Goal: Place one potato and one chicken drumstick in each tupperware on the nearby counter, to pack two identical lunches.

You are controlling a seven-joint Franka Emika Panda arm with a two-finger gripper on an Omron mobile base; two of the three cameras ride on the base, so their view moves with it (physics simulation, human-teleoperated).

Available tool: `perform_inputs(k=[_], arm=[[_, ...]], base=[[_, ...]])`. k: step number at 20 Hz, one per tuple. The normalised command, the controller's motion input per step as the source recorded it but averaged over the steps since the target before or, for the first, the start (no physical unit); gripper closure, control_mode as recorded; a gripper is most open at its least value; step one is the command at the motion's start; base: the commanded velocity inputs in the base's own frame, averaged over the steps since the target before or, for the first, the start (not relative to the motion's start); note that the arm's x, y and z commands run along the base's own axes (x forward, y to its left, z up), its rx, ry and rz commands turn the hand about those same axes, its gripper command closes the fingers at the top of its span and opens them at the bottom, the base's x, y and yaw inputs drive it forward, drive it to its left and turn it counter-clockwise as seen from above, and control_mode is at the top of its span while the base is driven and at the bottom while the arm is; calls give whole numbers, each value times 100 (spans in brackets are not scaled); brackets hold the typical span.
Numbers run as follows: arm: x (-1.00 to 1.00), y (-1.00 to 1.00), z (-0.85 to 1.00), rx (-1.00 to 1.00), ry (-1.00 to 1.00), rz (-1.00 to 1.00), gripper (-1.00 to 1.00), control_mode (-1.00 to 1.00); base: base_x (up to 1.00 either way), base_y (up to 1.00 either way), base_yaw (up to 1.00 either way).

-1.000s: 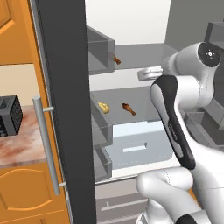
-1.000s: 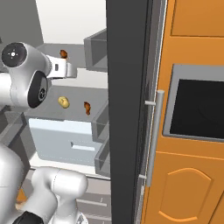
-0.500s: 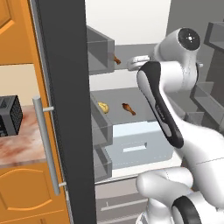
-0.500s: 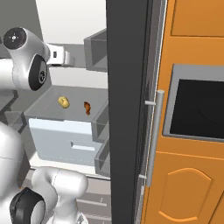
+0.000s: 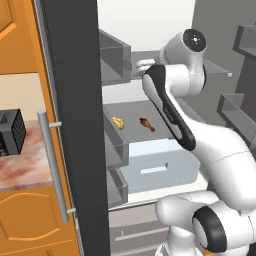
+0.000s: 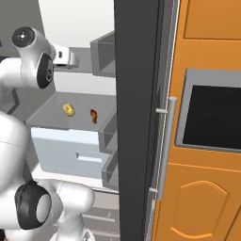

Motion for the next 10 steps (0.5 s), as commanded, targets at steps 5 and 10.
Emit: perform_inputs(k=[5,10], arm=[[84,20,-9,0,13,7,-100,-100],[70,0,0,0,7,0,-100,-100]], base=[[0,0,0],[0,0,0]])
